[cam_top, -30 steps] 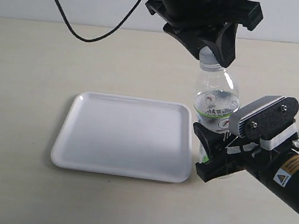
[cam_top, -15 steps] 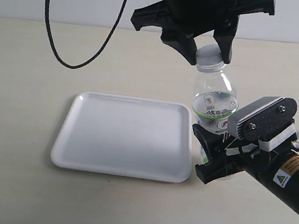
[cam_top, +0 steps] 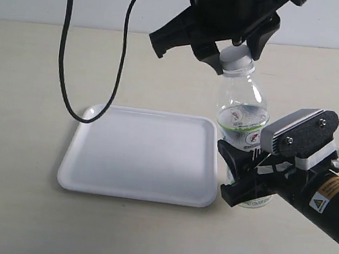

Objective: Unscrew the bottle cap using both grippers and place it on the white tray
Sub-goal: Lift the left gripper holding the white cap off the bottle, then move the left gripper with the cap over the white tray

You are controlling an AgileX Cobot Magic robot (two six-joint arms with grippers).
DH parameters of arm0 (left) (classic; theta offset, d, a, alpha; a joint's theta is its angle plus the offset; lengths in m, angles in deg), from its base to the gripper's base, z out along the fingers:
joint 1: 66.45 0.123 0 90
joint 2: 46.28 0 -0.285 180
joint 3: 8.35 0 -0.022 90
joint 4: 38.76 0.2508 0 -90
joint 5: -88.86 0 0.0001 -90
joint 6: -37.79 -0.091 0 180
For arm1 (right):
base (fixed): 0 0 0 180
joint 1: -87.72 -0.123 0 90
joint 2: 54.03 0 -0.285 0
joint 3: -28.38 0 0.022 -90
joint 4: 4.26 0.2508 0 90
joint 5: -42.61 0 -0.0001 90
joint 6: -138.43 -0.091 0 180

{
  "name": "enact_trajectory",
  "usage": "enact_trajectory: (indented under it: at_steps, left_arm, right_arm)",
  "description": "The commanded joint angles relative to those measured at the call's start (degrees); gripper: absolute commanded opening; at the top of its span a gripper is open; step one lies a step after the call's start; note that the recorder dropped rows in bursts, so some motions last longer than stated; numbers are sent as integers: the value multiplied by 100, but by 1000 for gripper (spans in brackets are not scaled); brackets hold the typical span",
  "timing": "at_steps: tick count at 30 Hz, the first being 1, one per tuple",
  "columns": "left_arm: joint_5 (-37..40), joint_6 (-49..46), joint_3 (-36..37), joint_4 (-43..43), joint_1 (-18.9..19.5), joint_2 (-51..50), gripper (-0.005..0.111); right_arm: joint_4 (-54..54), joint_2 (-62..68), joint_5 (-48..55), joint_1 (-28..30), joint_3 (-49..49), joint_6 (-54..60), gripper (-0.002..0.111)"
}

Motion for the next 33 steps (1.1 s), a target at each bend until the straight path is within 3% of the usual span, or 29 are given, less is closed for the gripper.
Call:
enact_trajectory:
  at_steps: [1,8,16,20,26,30,33]
  left_arm:
    - [-114,697,-19,221,-68,46,0]
    - [-160,673,-29,221,-64,61,0]
    - [17,-192,-579,200,24,60,0]
    - [29,-1161,-777,187,24,87,0]
    - [174,-4247,-677,333,-117,281,0]
    - [174,-4615,-27,1911,-505,315,0]
    - [174,-5035,582,2017,-490,367,0]
  right_arm:
    - [-85,-6,-474,-19,-7,-86,0]
    - [-85,-6,-474,-19,-7,-86,0]
    - [-135,-6,-483,-19,-7,-97,0]
    - [-31,-6,-442,-19,-7,-108,0]
    - [739,-16,-896,-19,281,-108,0]
    - [671,-16,-939,-19,281,-301,0]
    - [594,-16,-953,-19,281,-288,0]
